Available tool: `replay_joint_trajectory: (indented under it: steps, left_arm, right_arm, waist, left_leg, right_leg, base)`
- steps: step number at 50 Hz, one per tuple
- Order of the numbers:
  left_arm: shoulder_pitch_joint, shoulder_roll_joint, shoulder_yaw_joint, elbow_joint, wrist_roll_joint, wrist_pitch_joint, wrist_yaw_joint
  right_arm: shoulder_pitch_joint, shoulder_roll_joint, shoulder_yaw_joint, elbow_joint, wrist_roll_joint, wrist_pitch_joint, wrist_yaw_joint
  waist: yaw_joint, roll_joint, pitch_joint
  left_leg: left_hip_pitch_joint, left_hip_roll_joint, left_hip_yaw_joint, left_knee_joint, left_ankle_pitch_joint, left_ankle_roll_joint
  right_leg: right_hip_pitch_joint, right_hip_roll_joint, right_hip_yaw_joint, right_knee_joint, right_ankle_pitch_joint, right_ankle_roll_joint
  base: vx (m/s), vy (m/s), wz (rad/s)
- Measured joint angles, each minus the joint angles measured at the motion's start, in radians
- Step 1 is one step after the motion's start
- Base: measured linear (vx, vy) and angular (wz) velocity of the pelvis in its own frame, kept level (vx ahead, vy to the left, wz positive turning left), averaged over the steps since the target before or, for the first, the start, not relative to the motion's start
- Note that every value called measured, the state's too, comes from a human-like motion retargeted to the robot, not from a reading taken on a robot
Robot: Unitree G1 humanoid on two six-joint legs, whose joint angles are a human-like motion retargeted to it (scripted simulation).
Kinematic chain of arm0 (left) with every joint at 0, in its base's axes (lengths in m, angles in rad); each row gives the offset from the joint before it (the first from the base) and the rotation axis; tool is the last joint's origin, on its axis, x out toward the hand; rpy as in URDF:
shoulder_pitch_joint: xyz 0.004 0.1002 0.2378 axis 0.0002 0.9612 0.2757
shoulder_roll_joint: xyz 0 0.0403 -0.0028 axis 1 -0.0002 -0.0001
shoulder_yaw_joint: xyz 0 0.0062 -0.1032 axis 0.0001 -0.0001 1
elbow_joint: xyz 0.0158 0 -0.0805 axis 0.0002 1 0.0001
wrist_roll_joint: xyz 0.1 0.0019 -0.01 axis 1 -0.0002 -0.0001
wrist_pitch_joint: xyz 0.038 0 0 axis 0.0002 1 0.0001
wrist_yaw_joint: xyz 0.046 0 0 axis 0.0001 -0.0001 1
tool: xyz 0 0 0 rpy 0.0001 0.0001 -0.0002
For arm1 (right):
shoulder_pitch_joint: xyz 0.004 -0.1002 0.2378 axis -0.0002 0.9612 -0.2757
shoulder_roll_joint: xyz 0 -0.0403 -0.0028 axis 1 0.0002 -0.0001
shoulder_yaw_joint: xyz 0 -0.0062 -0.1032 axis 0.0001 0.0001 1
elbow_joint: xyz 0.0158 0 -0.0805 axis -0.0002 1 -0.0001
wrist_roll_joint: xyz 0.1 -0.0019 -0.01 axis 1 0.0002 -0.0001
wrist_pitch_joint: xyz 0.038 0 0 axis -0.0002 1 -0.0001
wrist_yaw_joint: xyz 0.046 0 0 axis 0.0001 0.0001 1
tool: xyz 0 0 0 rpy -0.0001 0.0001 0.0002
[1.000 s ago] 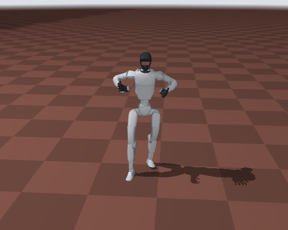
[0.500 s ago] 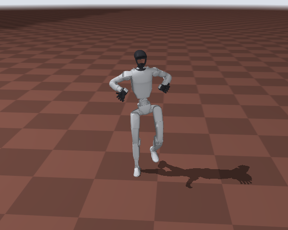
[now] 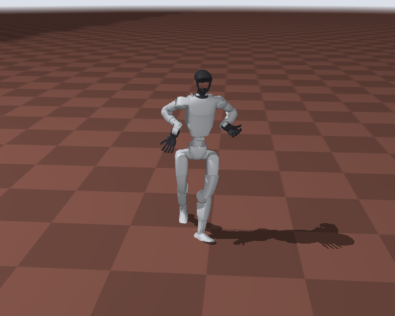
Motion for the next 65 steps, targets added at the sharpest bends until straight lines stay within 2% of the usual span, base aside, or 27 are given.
replay_joint_trajectory:
  steps: [3, 5, 6, 7, 10, 13, 15, 17, 20, 23, 25, 26, 27, 30, 33, 35, 40, 43, 45, 47, 50, 52, 55, 61, 63, 65]
  left_arm:
    - [0.006, -0.006, -0.006, 0.007, -0.057, -0.001, -0.036]
    - [0.009, -0.007, 0.0, 0.019, -0.071, -0.001, -0.028]
    - [0.011, -0.006, 0.003, 0.025, -0.069, 0.001, -0.015]
    - [0.012, -0.005, 0.007, 0.029, -0.066, 0.003, -0.004]
    - [0.006, 0.005, 0.012, 0.032, -0.04, 0.013, 0.016]
    - [-0.008, 0.027, 0.01, 0.018, 0.0, 0.01, -0.037]
    - [-0.01, 0.037, 0.012, 0.013, 0.019, 0.001, -0.086]
    - [-0.012, 0.041, 0.032, 0.046, 0.08, -0.012, -0.059]
    - [-0.004, 0.046, 0.045, 0.055, 0.168, -0.022, -0.009]
    - [0.0, 0.052, 0.046, 0.046, 0.232, -0.028, 0.037]
    - [-0.01, 0.06, 0.053, 0.041, 0.302, -0.028, 0.107]
    - [-0.015, 0.066, 0.053, 0.041, 0.331, -0.029, 0.133]
    - [-0.017, 0.071, 0.053, 0.04, 0.352, -0.03, 0.152]
    - [-0.005, 0.086, 0.05, 0.037, 0.372, -0.033, 0.164]
    - [-0.008, 0.089, 0.047, 0.033, 0.377, -0.032, 0.177]
    - [-0.012, 0.09, 0.048, 0.031, 0.383, -0.03, 0.18]
    - [-0.01, 0.102, 0.046, 0.028, 0.43, -0.017, 0.175]
    - [-0.009, 0.116, 0.03, 0.022, 0.458, -0.002, 0.195]
    - [-0.025, 0.117, 0.023, 0.02, 0.449, 0.008, 0.209]
    - [-0.022, 0.123, 0.022, 0.014, 0.438, 0.012, 0.218]
    - [-0.017, 0.127, 0.033, 0.007, 0.426, 0.012, 0.227]
    - [-0.015, 0.125, 0.049, 0.006, 0.421, 0.011, 0.234]
    - [-0.017, 0.119, 0.078, 0.007, 0.416, 0.012, 0.251]
    - [-0.025, 0.118, 0.109, -0.003, 0.423, 0.014, 0.276]
    - [-0.032, 0.115, 0.106, -0.005, 0.425, 0.014, 0.275]
    - [-0.038, 0.11, 0.096, -0.005, 0.426, 0.012, 0.267]
  right_arm:
    - [0.018, 0.018, -0.019, 0.019, 0.0, 0.017, 0.011]
    - [0.021, 0.026, -0.025, 0.04, 0.0, 0.025, -0.006]
    - [0.023, 0.029, -0.026, 0.05, 0.0, 0.029, -0.019]
    - [0.023, 0.03, -0.026, 0.058, 0.0, 0.032, -0.029]
    - [0.004, 0.01, -0.032, 0.055, 0.0, 0.046, -0.001]
    - [-0.039, -0.086, -0.062, -0.002, -0.092, 0.062, 0.165]
    - [-0.059, -0.16, -0.1, -0.02, -0.279, 0.053, 0.259]
    - [-0.08, -0.239, -0.147, -0.004, -0.457, -0.141, 0.196]
    - [-0.094, -0.311, -0.197, 0.037, -0.705, -0.223, 0.128]
    - [-0.111, -0.341, -0.212, 0.036, -0.909, -0.198, 0.002]
    - [-0.152, -0.349, -0.215, -0.021, -1.308, -0.073, -0.365]
    - [-0.165, -0.357, -0.199, -0.073, -1.543, 0.006, -0.589]
    - [-0.174, -0.363, -0.186, -0.111, -1.716, 0.064, -0.75]
    - [-0.172, -0.365, -0.158, -0.13, -1.823, 0.089, -0.832]
    - [-0.177, -0.366, -0.141, -0.137, -1.867, 0.093, -0.876]
    - [-0.182, -0.366, -0.135, -0.141, -1.878, 0.086, -0.891]
    - [-0.178, -0.368, -0.13, -0.158, -1.895, 0.072, -0.908]
    - [-0.163, -0.37, -0.123, -0.178, -1.906, 0.103, -0.944]
    - [-0.17, -0.379, -0.121, -0.185, -1.891, 0.131, -0.962]
    - [-0.166, -0.381, -0.112, -0.191, -1.876, 0.152, -0.968]
    - [-0.169, -0.38, -0.099, -0.192, -1.858, 0.173, -0.971]
    - [-0.177, -0.374, -0.096, -0.187, -1.851, 0.187, -0.969]
    - [-0.196, -0.364, -0.101, -0.173, -1.853, 0.22, -0.961]
    - [-0.226, -0.358, -0.108, -0.161, -1.869, 0.255, -0.954]
    - [-0.236, -0.36, -0.1, -0.157, -1.861, 0.243, -0.955]
    - [-0.242, -0.361, -0.088, -0.151, -1.851, 0.222, -0.955]
  waist:
    - [-0.011, 0.014, -0.038]
    - [-0.021, 0.023, -0.049]
    - [-0.025, 0.029, -0.047]
    - [-0.029, 0.036, -0.045]
    - [-0.043, 0.049, -0.024]
    - [-0.066, 0.053, 0.004]
    - [-0.083, 0.054, 0.022]
    - [-0.104, 0.05, 0.037]
    - [-0.127, 0.025, 0.056]
    - [-0.157, -0.023, 0.09]
    - [-0.17, -0.043, 0.137]
    - [-0.162, -0.039, 0.148]
    - [-0.155, -0.034, 0.156]
    - [-0.141, -0.012, 0.152]
    - [-0.133, -0.007, 0.142]
    - [-0.12, -0.009, 0.132]
    - [-0.079, -0.028, 0.099]
    - [-0.079, -0.068, 0.058]
    - [-0.089, -0.087, 0.033]
    - [-0.085, -0.106, 0.02]
    - [-0.057, -0.126, 0.019]
    - [-0.021, -0.125, 0.023]
    - [0.042, -0.111, 0.041]
    - [0.089, -0.035, 0.061]
    - [0.091, -0.017, 0.06]
    - [0.092, -0.007, 0.054]
  left_leg:
    - [0.034, 0.025, -0.071, 0.011, -0.034, 0.019]
    - [0.049, 0.034, -0.125, 0.035, -0.059, 0.02]
    - [0.059, 0.036, -0.152, 0.05, -0.071, 0.018]
    - [0.069, 0.038, -0.179, 0.065, -0.084, 0.016]
    - [0.097, 0.027, -0.266, 0.114, -0.122, 0.016]
    - [0.126, 0.002, -0.371, 0.155, -0.15, 0.026]
    - [0.147, -0.017, -0.447, 0.173, -0.162, 0.034]
    - [0.171, -0.041, -0.528, 0.181, -0.168, 0.036]
    - [0.21, -0.09, -0.648, 0.184, -0.17, 0.038]
    - [0.269, -0.156, -0.776, 0.186, -0.174, 0.035]
    - [0.332, -0.16, -0.851, 0.181, -0.185, 0.023]
    - [0.354, -0.135, -0.873, 0.18, -0.195, 0.009]
    - [0.374, -0.112, -0.895, 0.178, -0.204, -0.002]
    - [0.421, -0.068, -0.963, 0.175, -0.212, -0.005]
    - [0.458, -0.063, -1.043, 0.172, -0.195, 0.013]
    - [0.473, -0.067, -1.093, 0.177, -0.176, 0.018]
    - [0.42, -0.112, -1.143, 0.303, -0.082, -0.016]
    - [0.213, -0.186, -1.036, 0.603, -0.011, -0.032]
    - [0.034, -0.197, -0.894, 0.807, 0.024, -0.003]
    - [-0.093, -0.15, -0.706, 0.926, 0.003, 0.077]
    - [-0.193, -0.075, -0.459, 0.957, -0.107, 0.182]
    - [-0.213, -0.059, -0.354, 0.867, -0.155, 0.189]
    - [-0.194, -0.057, -0.212, 0.616, -0.145, 0.148]
    - [-0.095, -0.051, 0.222, 0.164, -0.073, 0.026]
    - [-0.07, -0.068, 0.281, 0.082, -0.069, 0.001]
    - [-0.045, -0.081, 0.26, 0.031, -0.072, -0.001]
  right_leg:
    - [-0.139, 0.022, 0.048, 0.27, 0.142, 0.047]
    - [-0.233, 0.034, 0.085, 0.425, 0.172, 0.071]
    - [-0.27, 0.031, 0.092, 0.48, 0.158, 0.062]
    - [-0.306, 0.023, 0.094, 0.529, 0.137, 0.046]
    - [-0.399, -0.054, 0.055, 0.614, 0.029, -0.056]
    - [-0.458, -0.13, 0.01, 0.589, -0.059, -0.135]
    - [-0.482, -0.155, -0.004, 0.514, -0.091, -0.145]
    - [-0.491, -0.166, -0.002, 0.392, -0.098, -0.114]
    - [-0.482, -0.179, 0.037, 0.131, -0.045, -0.045]
    - [-0.432, -0.227, 0.088, -0.178, 0.067, 0.035]
    - [-0.394, -0.232, 0.101, -0.334, 0.118, 0.076]
    - [-0.396, -0.204, 0.109, -0.368, 0.113, 0.076]
    - [-0.401, -0.179, 0.121, -0.391, 0.102, 0.076]
    - [-0.405, -0.13, 0.198, -0.398, 0.056, 0.076]
    - [-0.363, -0.126, 0.262, -0.396, 0.096, 0.076]
    - [-0.331, -0.14, 0.256, -0.392, 0.114, 0.076]
    - [-0.265, -0.22, 0.154, -0.375, 0.024, 0.076]
    - [-0.257, -0.303, 0.066, -0.36, -0.012, 0.076]
    - [-0.259, -0.356, -0.011, -0.357, -0.026, 0.076]
    - [-0.247, -0.398, -0.083, -0.343, -0.046, 0.076]
    - [-0.23, -0.435, -0.171, -0.32, -0.071, 0.069]
    - [-0.223, -0.429, -0.213, -0.308, -0.082, 0.049]
    - [-0.196, -0.399, -0.275, -0.299, -0.104, 0.024]
    - [-0.074, -0.264, -0.441, -0.318, -0.157, 0.035]
    - [-0.037, -0.225, -0.48, -0.318, -0.162, 0.029]
    - [-0.008, -0.2, -0.509, -0.301, -0.159, 0.01]
  base:
    - [0.62, 0.13, 0.79]
    - [0.57, 0.13, 1.07]
    - [0.54, 0.14, 1.2]
    - [0.51, 0.15, 1.29]
    - [0.47, 0.16, 1.5]
    - [0.42, 0.12, 1.89]
    - [0.4, 0.06, 2.16]
    - [0.39, 0.02, 2.27]
    - [0.4, -0.03, 2.29]
    - [0.44, -0.11, 2.36]
    - [0.49, -0.29, 1.97]
    - [0.51, -0.41, 1.52]
    - [0.53, -0.4, 1.3]
    - [0.54, -0.23, 1.37]
    - [0.55, -0.17, 1.35]
    - [0.53, -0.19, 1.11]
    - [0.48, -0.16, 1.15]
    - [0.38, -0.11, 1.86]
    - [0.31, -0.08, 2.27]
    - [0.31, -0.11, 2.06]
    - [0.3, -0.13, 1.64]
    - [0.3, -0.13, 1.13]
    - [0.32, -0.09, 0.9]
    - [0.35, -0.04, 1.22]
    - [0.38, -0.01, 1.21]
    - [0.42, 0.01, 1.09]
